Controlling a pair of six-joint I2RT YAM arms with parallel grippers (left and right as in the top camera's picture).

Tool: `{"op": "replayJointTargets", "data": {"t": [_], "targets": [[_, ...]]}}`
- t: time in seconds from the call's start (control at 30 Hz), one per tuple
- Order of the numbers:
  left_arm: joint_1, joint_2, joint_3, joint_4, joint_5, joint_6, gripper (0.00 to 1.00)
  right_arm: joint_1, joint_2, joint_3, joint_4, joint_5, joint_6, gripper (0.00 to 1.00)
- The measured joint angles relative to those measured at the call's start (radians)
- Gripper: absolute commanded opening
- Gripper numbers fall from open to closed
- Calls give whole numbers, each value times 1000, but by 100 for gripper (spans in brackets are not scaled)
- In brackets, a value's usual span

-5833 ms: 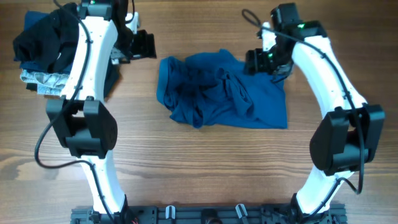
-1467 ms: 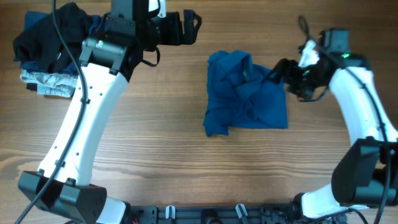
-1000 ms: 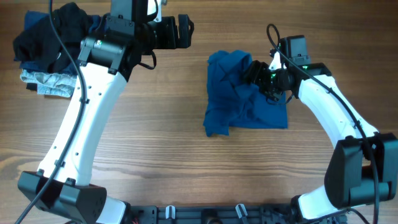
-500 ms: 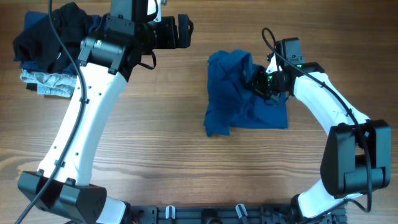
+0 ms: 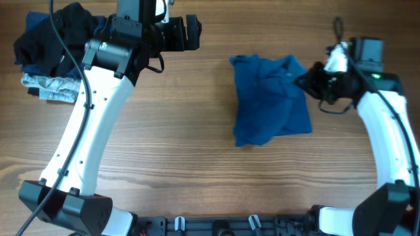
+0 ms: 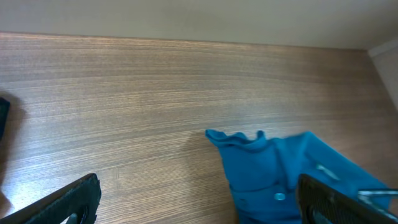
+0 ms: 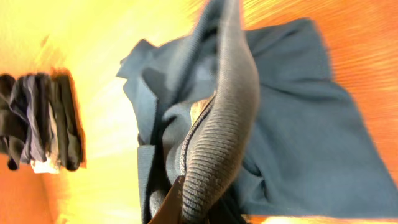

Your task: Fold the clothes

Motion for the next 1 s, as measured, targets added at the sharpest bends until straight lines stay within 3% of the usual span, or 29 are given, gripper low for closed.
{"op": "replayJointTargets", "data": {"t": [0.13,0.3,0.53,0.63,0.67,0.7,0.73,0.87,1.0], "targets": [[0,0,0,0,-3,0,100,-88,-4,2,-100,71,-26,4],[0,0,0,0,-4,0,100,-124,23,-39,-95,238,-30,4],[0,0,0,-1,-7,0,100,-153,204,-78,179,395,-131,4],[0,0,0,-4,-7,0,100,-173,272,-79,314,427,-192,9],[0,0,0,-5,-7,0,100,-183,285,-79,337,432,-208,41],[0,0,0,-7,-7,0,100,-195,294,-79,347,437,-222,83],[0,0,0,-10,-7,0,100,-211,300,-79,347,438,-235,100],[0,0,0,-15,-7,0,100,-260,301,-37,238,430,-274,100],[0,0,0,-21,-7,0,100,-262,301,116,22,360,-290,100]]}}
